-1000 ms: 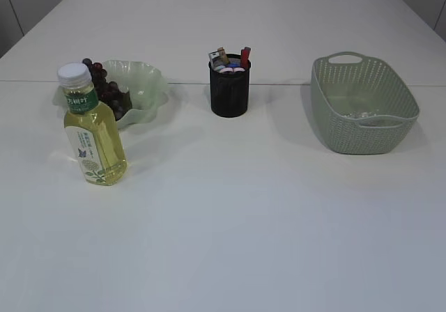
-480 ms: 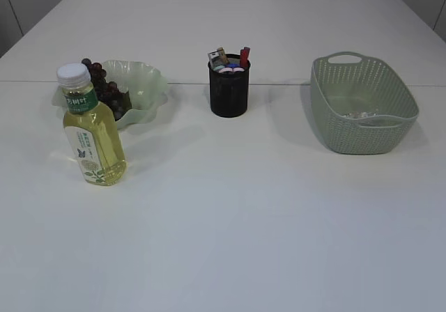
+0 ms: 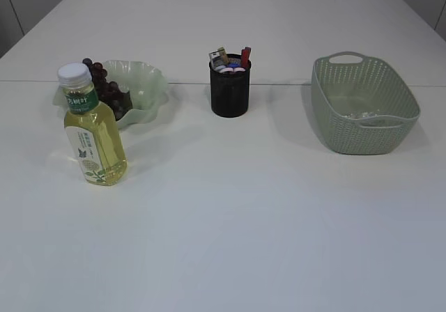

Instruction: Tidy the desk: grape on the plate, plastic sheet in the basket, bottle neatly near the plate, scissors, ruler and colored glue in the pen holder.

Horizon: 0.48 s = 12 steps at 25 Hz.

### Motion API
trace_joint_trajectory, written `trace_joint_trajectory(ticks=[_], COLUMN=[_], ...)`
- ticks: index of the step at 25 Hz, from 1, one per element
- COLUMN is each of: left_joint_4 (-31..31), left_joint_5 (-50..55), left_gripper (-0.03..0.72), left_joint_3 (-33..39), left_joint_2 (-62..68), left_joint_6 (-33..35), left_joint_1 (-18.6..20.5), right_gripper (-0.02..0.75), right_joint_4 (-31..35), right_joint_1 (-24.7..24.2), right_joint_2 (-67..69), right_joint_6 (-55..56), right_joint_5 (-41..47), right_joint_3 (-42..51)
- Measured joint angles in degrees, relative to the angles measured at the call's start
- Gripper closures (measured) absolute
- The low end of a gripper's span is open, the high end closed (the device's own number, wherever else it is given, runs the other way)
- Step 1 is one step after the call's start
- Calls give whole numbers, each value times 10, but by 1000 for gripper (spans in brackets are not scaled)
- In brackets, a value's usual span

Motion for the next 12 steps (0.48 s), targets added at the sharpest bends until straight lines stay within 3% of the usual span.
trace_joint_trajectory(ticks=[12], left_joint_4=[13], left_joint_5=[0], left_gripper=[284], left_joint_3=[0], left_joint_2=[0], left_joint_6=[-18], left_joint_1=[0], right_gripper=[406], right_joint_4=[0], right_joint_1=[0], right_joint_2=[0], right_joint_6=[0], right_joint_5=[0], right_joint_3=[0])
